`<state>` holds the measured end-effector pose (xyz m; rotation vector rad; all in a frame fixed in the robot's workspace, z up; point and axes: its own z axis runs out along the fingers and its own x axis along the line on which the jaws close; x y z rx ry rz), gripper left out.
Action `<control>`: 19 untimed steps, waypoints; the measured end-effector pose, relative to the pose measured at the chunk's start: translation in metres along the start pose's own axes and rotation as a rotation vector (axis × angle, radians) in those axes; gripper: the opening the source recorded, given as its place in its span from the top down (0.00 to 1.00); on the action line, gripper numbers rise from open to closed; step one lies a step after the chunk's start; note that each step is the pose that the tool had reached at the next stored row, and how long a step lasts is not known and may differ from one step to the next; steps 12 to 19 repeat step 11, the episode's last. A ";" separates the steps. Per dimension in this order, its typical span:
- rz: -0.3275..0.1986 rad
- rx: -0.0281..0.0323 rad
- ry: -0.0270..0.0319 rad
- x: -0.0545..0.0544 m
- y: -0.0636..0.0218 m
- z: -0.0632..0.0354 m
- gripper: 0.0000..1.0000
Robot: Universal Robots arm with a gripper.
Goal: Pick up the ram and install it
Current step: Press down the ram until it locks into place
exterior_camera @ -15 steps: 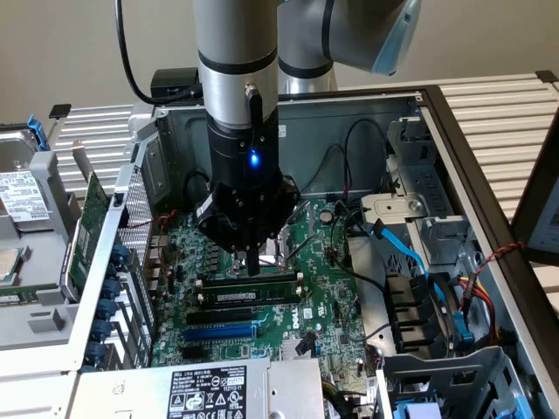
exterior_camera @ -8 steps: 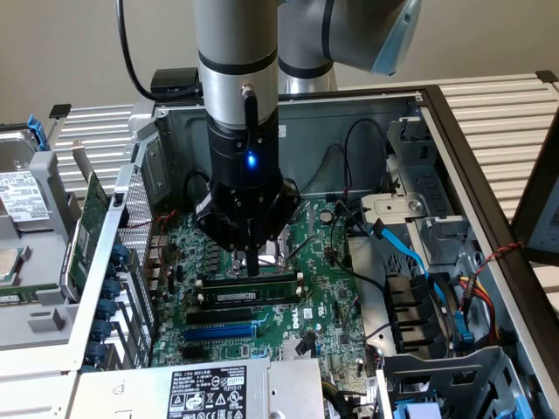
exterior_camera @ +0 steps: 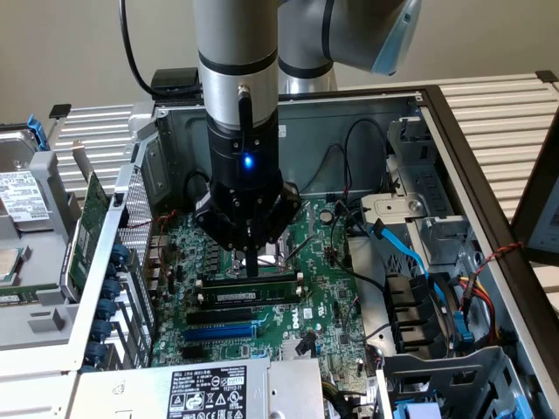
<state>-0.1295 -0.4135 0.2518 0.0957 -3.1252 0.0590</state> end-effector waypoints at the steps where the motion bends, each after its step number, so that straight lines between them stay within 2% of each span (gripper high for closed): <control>1: 0.012 0.0004 0.0003 0.000 0.0000 0.0000 0.89; 5: 0.046 0.0017 0.0013 0.000 0.0000 0.0001 0.89; 19: 0.047 0.0016 0.0013 0.000 0.0000 0.0001 0.89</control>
